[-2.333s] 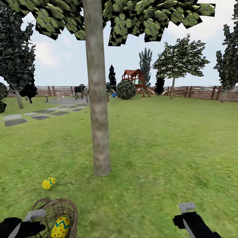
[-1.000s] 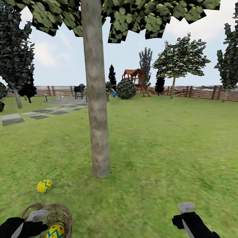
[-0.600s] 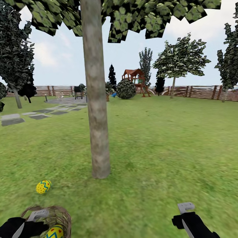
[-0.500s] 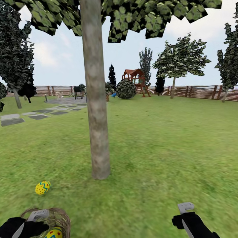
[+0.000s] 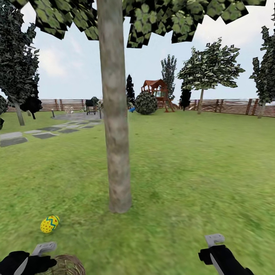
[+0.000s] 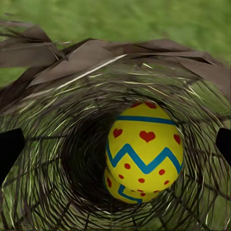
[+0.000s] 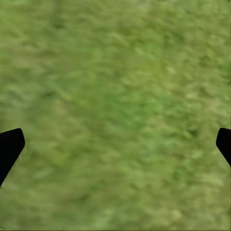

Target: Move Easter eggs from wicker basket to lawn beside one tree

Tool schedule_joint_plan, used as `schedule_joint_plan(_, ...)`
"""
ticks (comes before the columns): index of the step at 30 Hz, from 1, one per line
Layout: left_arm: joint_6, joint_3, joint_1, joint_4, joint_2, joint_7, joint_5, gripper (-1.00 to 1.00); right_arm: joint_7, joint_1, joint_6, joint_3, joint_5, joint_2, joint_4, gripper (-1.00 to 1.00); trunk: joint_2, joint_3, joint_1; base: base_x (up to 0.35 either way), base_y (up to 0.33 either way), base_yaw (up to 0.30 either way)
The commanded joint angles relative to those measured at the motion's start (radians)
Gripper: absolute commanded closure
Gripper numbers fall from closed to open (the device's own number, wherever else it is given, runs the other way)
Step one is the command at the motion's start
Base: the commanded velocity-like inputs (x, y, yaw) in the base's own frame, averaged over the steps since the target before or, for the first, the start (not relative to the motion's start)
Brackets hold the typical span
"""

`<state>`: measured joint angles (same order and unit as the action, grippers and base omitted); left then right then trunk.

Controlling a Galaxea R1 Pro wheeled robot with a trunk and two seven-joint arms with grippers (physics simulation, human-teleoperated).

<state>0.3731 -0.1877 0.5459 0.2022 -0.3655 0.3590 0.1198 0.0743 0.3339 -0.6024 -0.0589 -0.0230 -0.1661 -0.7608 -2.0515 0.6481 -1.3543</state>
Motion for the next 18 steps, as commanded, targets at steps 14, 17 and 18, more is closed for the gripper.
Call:
schedule_joint_plan(14, 0.004, -0.007, 0.0, 0.001, 0.017, 0.004, 0.012, -1.0, 0.004, 0.001, -0.007, -0.004, -0.003, -0.003, -0.002, -1.0, -0.001, 0.001, 0.0, 0.032, 0.029, 0.0)
schedule_joint_plan(17, 0.004, -0.007, 0.0, 0.001, 0.024, 0.001, 0.013, -1.0, 0.004, 0.001, -0.007, -0.004, -0.003, -0.003, -0.002, -1.0, -0.001, 0.001, 0.0, 0.0, 0.0, 0.0)
schedule_joint_plan(18, 0.004, -0.007, 0.0, 0.001, 0.027, 0.001, 0.014, -1.0, 0.004, 0.001, -0.007, -0.004, -0.003, -0.003, -0.002, -1.0, -0.001, 0.001, 0.0, 0.0, 0.0, 0.0)
